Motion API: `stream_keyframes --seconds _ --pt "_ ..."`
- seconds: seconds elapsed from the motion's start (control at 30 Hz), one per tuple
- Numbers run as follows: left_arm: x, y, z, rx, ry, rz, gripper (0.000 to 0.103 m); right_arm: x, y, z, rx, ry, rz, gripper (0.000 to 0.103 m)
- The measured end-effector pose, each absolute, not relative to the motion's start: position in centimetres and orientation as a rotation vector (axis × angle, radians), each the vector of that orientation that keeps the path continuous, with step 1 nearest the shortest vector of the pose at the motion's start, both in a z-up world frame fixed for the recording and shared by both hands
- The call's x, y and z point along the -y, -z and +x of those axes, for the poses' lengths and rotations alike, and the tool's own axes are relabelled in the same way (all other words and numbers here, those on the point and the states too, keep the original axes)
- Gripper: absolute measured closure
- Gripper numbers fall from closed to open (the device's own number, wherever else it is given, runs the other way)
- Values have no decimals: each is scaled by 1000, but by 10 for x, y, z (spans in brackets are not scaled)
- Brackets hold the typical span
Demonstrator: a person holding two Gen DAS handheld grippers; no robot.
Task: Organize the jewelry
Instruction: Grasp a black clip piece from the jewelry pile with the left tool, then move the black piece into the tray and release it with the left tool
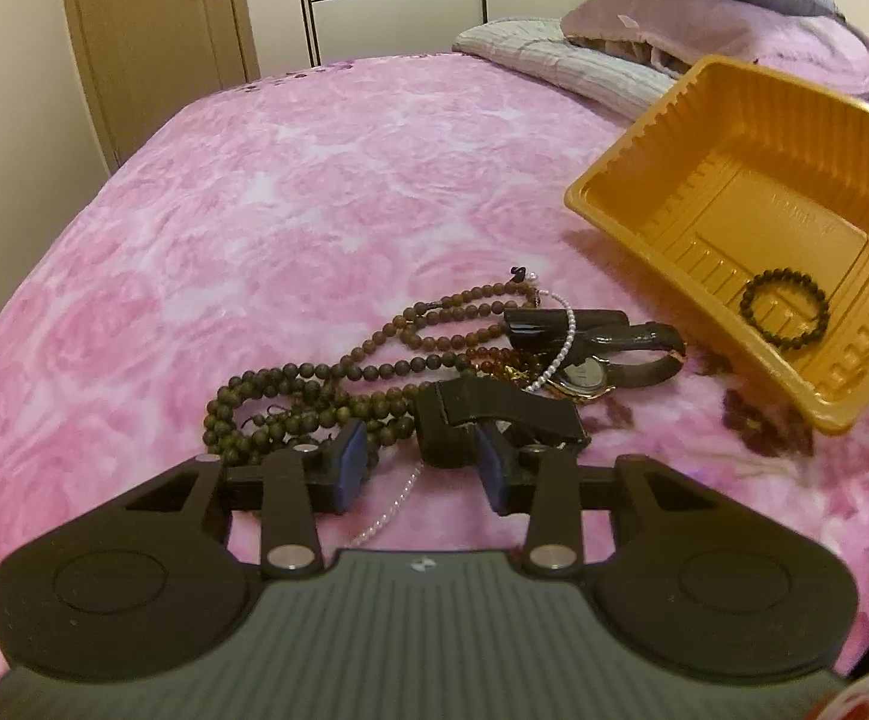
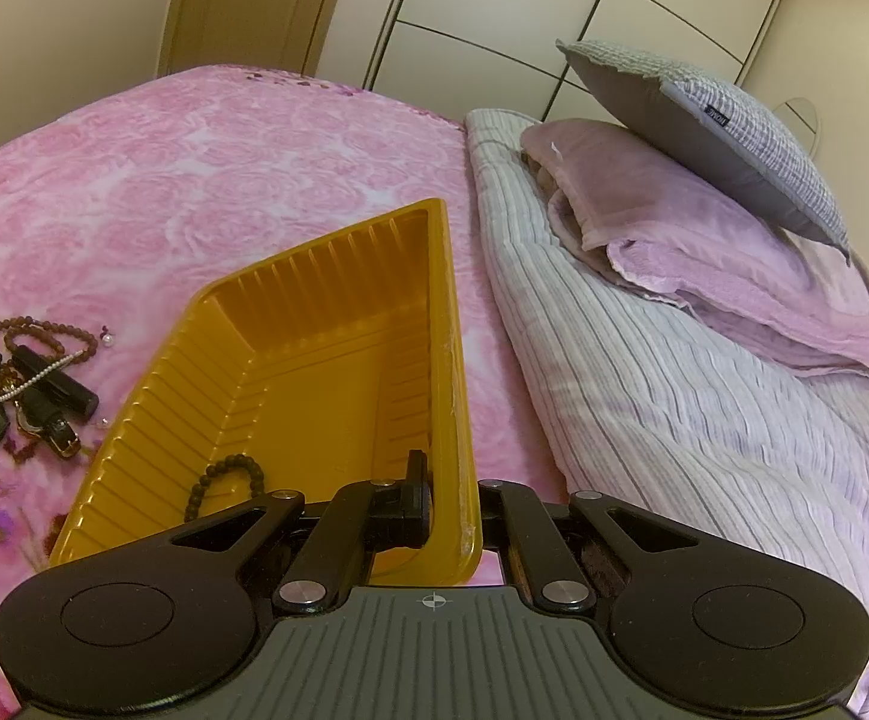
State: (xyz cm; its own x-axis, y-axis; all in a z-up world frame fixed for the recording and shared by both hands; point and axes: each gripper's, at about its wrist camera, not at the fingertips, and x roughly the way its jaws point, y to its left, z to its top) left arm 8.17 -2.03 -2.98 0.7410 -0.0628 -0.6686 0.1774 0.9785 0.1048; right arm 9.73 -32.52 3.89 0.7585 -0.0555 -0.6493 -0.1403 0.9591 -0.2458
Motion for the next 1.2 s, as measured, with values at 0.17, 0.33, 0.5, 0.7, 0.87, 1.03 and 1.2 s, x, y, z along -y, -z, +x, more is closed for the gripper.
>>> stream_keyframes --seconds 0.17,0.33,0.5,0.7,0.87,1.03,1.2 --pt "24 36 90 -738 133 190 83 325 -39 98 -712 -47 -289 99" --pt "25 35 92 -742 143 179 94 327 -38 98 -713 -45 -290 99" --pt "22 24 88 -732 176 129 95 326 -38 98 -713 -45 -290 99" --pt "26 6 84 -714 223 96 95 326 -38 98 -713 -46 -290 99" --pt "31 -6 82 -704 268 54 95 327 -38 98 -713 -46 -291 99" --pt "49 -17 85 -690 326 37 95 326 -38 98 -713 -46 -290 99" --pt "84 -25 95 -662 425 35 95 327 -38 98 -713 -46 -288 99"
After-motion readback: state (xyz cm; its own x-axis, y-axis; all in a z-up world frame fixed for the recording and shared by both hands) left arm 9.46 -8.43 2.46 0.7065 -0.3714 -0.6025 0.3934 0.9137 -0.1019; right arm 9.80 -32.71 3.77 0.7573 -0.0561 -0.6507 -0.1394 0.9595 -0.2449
